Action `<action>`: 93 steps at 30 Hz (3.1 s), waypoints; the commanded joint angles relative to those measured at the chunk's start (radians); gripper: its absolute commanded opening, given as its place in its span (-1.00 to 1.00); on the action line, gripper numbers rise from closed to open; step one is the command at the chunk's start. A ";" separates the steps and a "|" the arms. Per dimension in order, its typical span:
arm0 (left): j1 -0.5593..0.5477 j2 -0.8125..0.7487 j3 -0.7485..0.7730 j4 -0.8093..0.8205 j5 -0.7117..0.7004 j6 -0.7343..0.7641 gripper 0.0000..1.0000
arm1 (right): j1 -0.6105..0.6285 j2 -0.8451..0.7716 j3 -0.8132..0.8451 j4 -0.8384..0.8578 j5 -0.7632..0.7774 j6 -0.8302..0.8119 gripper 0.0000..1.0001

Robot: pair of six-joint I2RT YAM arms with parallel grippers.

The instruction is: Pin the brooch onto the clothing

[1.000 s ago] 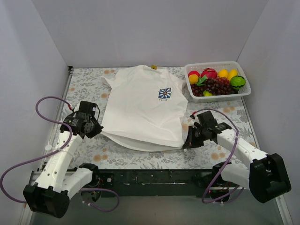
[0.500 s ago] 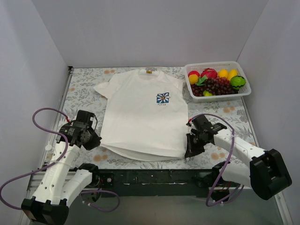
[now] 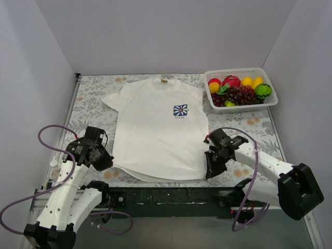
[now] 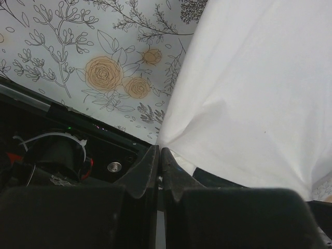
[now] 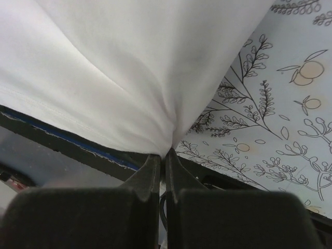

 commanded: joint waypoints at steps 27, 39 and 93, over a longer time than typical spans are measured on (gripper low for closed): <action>0.002 0.037 0.307 0.028 -0.205 0.075 0.96 | 0.091 -0.106 0.244 0.019 0.005 -0.103 0.85; 0.002 0.392 0.472 0.583 -0.158 0.221 0.96 | 0.088 0.110 0.489 0.402 0.212 -0.172 0.86; 0.421 1.301 0.621 1.108 0.225 0.106 -0.08 | -0.031 0.768 0.621 0.618 0.022 -0.098 0.79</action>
